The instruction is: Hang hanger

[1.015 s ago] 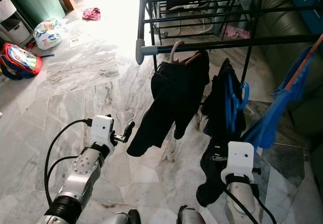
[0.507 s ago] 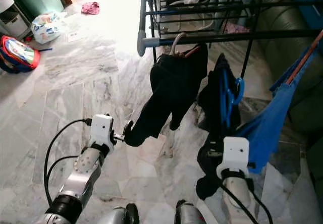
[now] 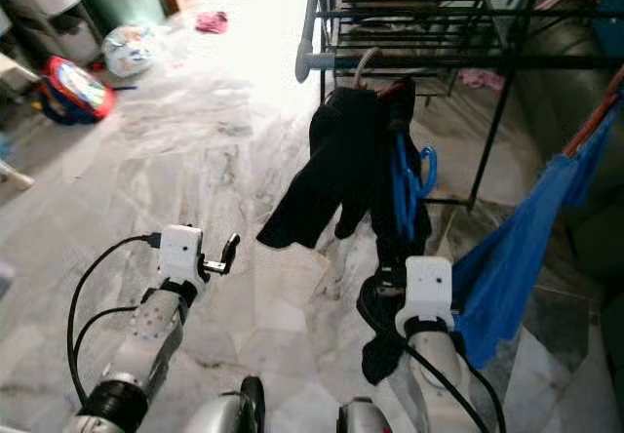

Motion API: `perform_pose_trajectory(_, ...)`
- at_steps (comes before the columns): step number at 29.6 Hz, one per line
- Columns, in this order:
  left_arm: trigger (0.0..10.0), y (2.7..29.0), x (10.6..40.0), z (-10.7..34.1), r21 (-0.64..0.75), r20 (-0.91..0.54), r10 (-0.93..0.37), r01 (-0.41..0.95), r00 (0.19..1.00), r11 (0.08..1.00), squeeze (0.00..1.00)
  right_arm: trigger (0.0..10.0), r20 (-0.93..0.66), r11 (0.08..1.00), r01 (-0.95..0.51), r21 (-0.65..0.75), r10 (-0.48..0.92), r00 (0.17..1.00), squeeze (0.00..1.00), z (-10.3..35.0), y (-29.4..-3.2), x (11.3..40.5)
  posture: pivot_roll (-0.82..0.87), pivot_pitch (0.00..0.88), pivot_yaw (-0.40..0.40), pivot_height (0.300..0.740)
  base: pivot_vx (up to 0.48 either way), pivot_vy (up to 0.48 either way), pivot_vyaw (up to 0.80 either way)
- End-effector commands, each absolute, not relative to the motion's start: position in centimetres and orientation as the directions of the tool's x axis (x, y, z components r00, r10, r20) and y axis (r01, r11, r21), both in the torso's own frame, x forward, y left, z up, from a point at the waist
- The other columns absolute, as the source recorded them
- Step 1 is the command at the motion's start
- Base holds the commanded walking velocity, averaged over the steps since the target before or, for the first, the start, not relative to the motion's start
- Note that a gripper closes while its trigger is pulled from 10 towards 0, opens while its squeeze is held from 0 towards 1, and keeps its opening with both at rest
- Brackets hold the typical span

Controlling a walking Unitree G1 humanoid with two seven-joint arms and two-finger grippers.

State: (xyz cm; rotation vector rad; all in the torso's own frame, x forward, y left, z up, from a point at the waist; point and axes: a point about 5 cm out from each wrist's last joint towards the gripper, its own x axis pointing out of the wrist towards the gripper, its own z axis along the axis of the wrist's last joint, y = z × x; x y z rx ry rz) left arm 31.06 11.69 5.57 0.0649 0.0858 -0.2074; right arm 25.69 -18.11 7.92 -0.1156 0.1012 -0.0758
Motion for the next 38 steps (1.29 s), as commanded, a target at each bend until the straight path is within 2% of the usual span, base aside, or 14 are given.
perform_pose_trajectory(1, 10.0, 12.4, 30.8, 5.1, 0.072, -0.111, -0.181, 0.190, 0.977, 0.979, 0.00, 10.0, -0.088, 0.993, 0.072, -0.092, -0.080, 0.993, 0.00, 8.0, -18.0, 25.7, -0.05, 0.107, 0.023, 0.740, -0.450, 0.000, 0.00)
perform_pose_trajectory(9, 10.0, 12.5, 31.1, 5.0, 0.073, -0.122, -0.183, 0.192, 0.976, 0.979, 0.00, 10.0, -0.103, 0.996, 0.040, -0.084, -0.049, 0.993, 0.00, 7.6, -17.3, 26.3, -0.05, 0.074, 0.037, 0.740, -0.452, 0.000, 0.00)
perform_pose_trajectory(16, 10.0, 14.0, 31.2, 4.8, 0.102, -0.122, -0.123, 0.136, 0.985, 0.986, 0.00, 10.0, -0.142, 0.997, -0.022, -0.072, 0.012, 0.990, 0.00, 6.6, -16.1, 27.3, 0.01, 0.049, 0.018, 0.740, -0.416, 0.000, 0.00)
perform_pose_trajectory(20, 10.0, 15.0, 30.6, 4.3, 0.084, -0.129, -0.082, 0.094, 0.988, 0.992, 0.00, 10.0, -0.157, 0.994, -0.088, -0.063, 0.077, 0.985, 0.00, 6.5, -15.0, 27.4, 0.04, 0.068, -0.012, 0.740, 0.000, 0.000, 0.00)
perform_pose_trajectory(26, 10.0, 15.5, 30.7, 4.2, 0.069, -0.132, -0.045, 0.055, 0.990, 0.996, 0.00, 10.0, -0.162, 0.992, -0.100, -0.075, 0.087, 0.983, 0.00, 6.2, -15.3, 27.6, 0.04, 0.074, -0.004, 0.740, 0.000, 0.000, 0.00)
perform_pose_trajectory(32, 10.0, 14.7, 31.2, 4.2, 0.054, -0.156, -0.109, 0.119, 0.982, 0.991, 0.00, 10.0, -0.140, 0.997, -0.061, -0.048, 0.054, 0.989, 0.00, 6.6, -15.2, 27.8, 0.00, 0.063, 0.020, 0.740, 0.000, 0.000, 0.00)
perform_pose_trajectory(38, 10.0, 14.6, 32.0, 4.9, 0.052, -0.135, -0.096, 0.103, 0.986, 0.993, 0.00, 10.0, -0.126, 0.995, -0.080, -0.064, 0.072, 0.989, 0.00, 6.7, -15.0, 28.1, 0.00, 0.094, 0.036, 0.740, 0.000, 0.000, 0.00)
